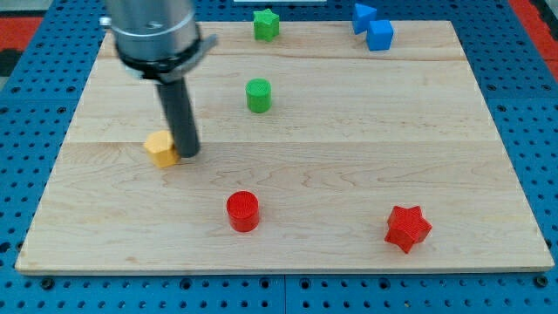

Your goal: Place yellow hexagon to the bottom left corner of board

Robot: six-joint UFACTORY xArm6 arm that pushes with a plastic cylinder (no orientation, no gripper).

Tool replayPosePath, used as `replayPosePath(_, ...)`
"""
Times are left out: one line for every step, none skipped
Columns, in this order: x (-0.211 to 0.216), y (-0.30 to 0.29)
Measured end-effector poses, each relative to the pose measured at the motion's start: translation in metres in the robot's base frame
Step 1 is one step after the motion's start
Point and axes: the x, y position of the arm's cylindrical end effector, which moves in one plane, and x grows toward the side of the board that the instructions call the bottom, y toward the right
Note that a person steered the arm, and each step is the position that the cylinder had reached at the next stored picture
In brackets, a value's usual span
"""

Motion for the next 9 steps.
replayPosePath(-0.023,-0.011)
replayPosePath(0.009,-0.040)
replayPosePath(0.048,-0.044)
replayPosePath(0.036,-0.042)
replayPosePath(0.014,-0.056)
replayPosePath(0.041,-0.075)
replayPosePath(0.070,-0.075)
replayPosePath(0.068,-0.067)
replayPosePath(0.050,-0.042)
